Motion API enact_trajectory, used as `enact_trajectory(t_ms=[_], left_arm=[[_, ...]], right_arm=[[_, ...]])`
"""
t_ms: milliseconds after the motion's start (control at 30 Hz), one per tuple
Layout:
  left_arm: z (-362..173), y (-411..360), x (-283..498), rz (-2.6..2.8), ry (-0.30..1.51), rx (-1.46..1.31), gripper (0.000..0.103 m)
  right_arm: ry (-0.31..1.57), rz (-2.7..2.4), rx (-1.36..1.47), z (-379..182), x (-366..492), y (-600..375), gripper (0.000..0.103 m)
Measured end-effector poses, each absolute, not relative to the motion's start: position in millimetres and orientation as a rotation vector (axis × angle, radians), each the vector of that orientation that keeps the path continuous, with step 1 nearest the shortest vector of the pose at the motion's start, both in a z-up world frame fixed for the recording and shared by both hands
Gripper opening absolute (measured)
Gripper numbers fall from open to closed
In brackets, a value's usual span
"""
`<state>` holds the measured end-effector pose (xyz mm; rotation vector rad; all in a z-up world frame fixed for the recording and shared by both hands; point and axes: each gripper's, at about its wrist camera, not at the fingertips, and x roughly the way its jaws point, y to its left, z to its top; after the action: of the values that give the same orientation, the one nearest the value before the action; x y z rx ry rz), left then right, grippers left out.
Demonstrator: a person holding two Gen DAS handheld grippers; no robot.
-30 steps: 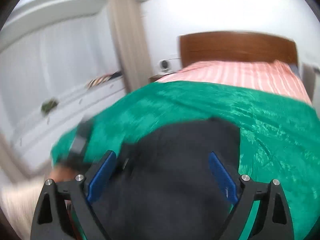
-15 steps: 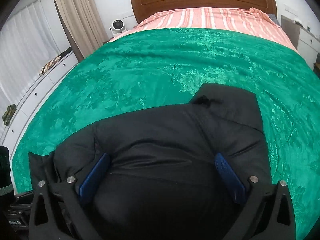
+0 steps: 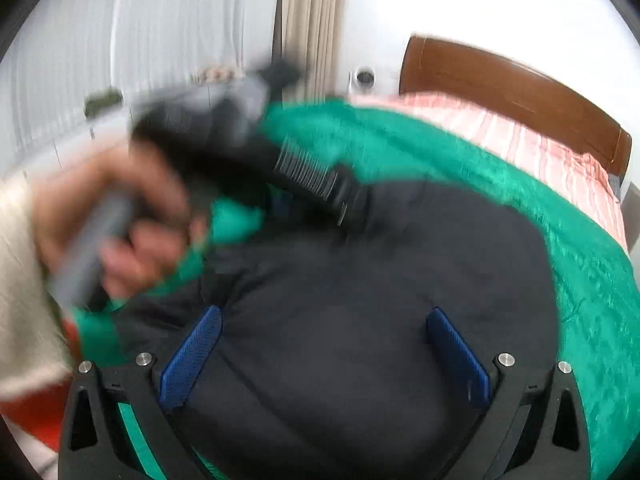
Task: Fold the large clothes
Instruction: 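Grasp the green zipper edge with the left gripper and lift it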
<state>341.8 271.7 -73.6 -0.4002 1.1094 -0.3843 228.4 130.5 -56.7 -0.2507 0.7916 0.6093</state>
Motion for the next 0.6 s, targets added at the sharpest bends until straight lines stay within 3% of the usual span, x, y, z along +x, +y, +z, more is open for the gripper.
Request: enact_trajectory(t_ms=[133, 600], left_arm=[[-84, 280, 346, -0.363, 1.154, -0.433, 0.051], [-103, 269, 357, -0.326, 1.147, -0.397, 0.054]], right_arm=[[0.702, 0.58, -0.356, -82, 214, 144, 0.103], [0.706, 0.58, -0.304, -93, 211, 137, 0.103]])
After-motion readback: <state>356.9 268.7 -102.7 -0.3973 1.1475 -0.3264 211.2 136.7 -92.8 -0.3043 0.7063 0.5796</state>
